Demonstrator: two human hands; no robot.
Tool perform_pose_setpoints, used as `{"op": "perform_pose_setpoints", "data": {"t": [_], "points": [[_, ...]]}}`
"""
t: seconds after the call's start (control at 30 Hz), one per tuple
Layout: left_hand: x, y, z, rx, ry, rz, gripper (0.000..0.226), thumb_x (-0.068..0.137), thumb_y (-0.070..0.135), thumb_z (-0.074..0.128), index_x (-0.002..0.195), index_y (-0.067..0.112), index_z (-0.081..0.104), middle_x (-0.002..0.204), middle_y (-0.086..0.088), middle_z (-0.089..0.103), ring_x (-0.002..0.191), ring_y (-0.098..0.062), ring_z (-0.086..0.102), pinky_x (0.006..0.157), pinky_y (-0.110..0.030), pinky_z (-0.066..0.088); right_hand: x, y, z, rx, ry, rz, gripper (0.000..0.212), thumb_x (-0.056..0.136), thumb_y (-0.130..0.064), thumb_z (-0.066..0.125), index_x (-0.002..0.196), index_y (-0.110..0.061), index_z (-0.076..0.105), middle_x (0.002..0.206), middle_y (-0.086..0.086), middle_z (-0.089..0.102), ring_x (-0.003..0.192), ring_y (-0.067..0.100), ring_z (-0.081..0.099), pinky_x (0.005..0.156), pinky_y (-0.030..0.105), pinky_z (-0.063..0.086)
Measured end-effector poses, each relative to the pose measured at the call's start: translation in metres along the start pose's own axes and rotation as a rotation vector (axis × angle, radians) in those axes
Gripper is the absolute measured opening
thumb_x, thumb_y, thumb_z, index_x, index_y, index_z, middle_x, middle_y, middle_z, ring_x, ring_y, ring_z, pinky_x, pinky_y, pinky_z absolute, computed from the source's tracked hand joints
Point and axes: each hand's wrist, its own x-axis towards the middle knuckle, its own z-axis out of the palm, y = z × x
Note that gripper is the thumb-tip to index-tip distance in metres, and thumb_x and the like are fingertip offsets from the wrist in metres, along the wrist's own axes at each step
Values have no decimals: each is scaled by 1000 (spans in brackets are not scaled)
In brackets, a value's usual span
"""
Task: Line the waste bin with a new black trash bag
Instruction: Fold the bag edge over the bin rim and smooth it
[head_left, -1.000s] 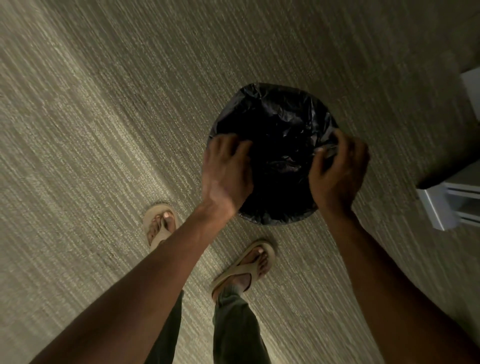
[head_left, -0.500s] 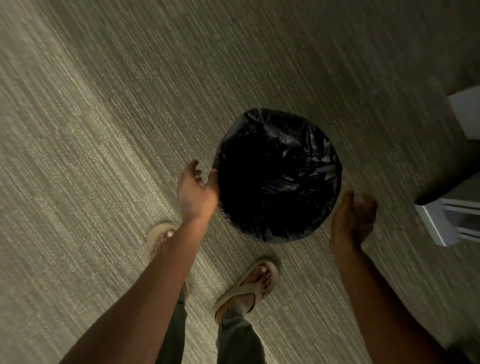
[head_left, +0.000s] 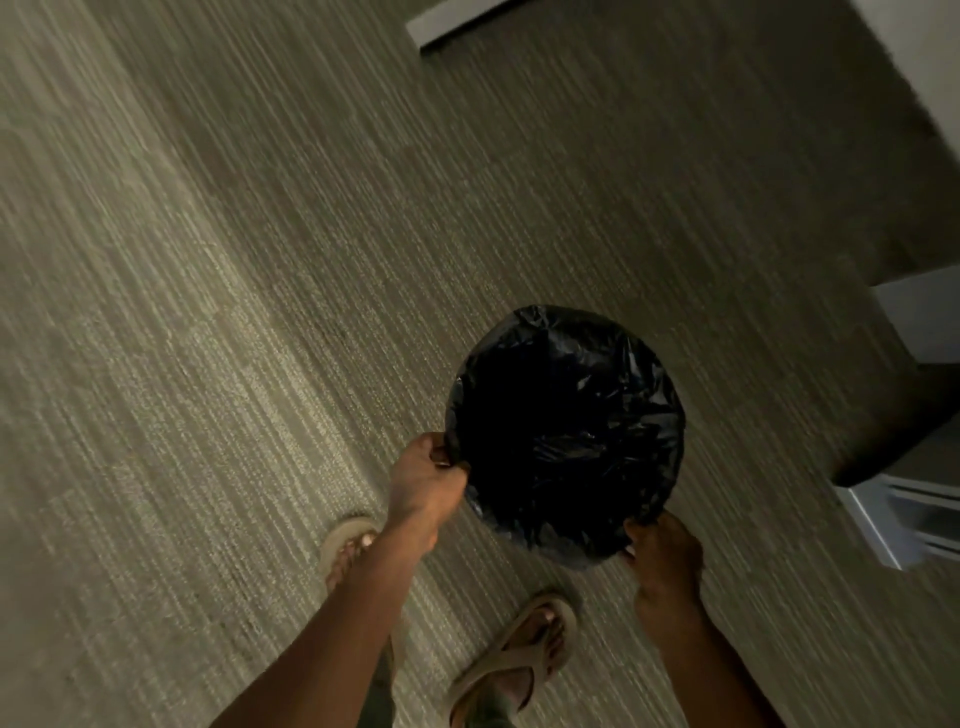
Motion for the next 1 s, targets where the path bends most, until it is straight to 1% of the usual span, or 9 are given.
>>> {"op": "perform_pose_setpoints", "data": {"t": [0.1, 0.2, 0.27, 0.37, 0.5, 0.63, 0.8, 0.93, 1.0], "points": [[1, 17, -33, -39, 2, 9, 23, 82, 7, 77, 90, 25, 68, 87, 9, 74, 79, -11, 70, 70, -25, 55, -15, -16, 22, 5, -46, 9, 32, 94, 6, 63, 122, -8, 71, 112, 17, 72, 94, 31, 70, 67, 33, 57], [9, 34, -70, -37, 6, -5, 22, 86, 5, 75, 94, 24, 67, 90, 4, 72, 85, -17, 72, 83, -39, 62, -32, -41, 53, -15, -78, 13, 34, 94, 4, 61, 119, -15, 74, 109, 13, 75, 96, 35, 73, 69, 40, 64], [21, 47, -95, -32, 18, -4, 21, 87, 4, 75, 91, 23, 65, 91, 3, 70, 91, -23, 72, 89, -47, 61, -42, -62, 77, -58, -93, -35, 31, 90, 0, 64, 98, -27, 80, 96, 8, 77, 92, 40, 73, 77, 57, 64], [46, 76, -122, -80, 26, 3, 24, 86, 3, 75, 104, 16, 67, 97, -2, 72, 94, -24, 73, 88, -44, 62, -47, -100, 117, -99, -100, -121, 33, 85, -4, 65, 77, -35, 75, 91, 4, 76, 86, 35, 74, 84, 60, 62], [93, 124, -138, -171, 12, 3, 32, 87, -8, 68, 83, 23, 60, 85, 1, 72, 79, -16, 71, 72, -35, 63, -28, -153, 174, -137, -126, -194, 26, 88, -5, 63, 102, -23, 74, 101, 7, 74, 93, 35, 73, 88, 59, 61], [144, 173, -145, -201, 20, 27, 24, 84, -6, 70, 102, 9, 71, 96, -10, 78, 86, -26, 77, 78, -42, 65, 0, -203, 222, -131, -163, -242, 22, 88, -1, 61, 89, -20, 72, 97, 9, 73, 94, 37, 73, 87, 62, 60], [190, 216, -145, -269, 77, 60, 19, 87, 1, 71, 103, 9, 70, 99, -14, 76, 94, -33, 75, 82, -51, 64, 39, -258, 270, -77, -219, -245, 18, 90, -7, 64, 95, -21, 72, 105, 10, 75, 89, 29, 75, 77, 48, 65], [219, 234, -135, -361, 83, 60, 33, 85, -6, 67, 118, -1, 65, 115, -26, 72, 108, -42, 70, 93, -59, 58, 59, -279, 295, -111, -163, -260, 35, 89, -1, 53, 116, -9, 74, 109, 14, 75, 95, 34, 74, 78, 42, 62], [227, 238, -128, -334, 92, 70, 29, 83, -3, 71, 111, 2, 70, 111, -22, 74, 103, -39, 73, 91, -56, 60, 69, -282, 302, -108, -151, -249, 37, 90, 0, 51, 119, -7, 73, 112, 17, 74, 97, 36, 73, 74, 38, 59]]}}
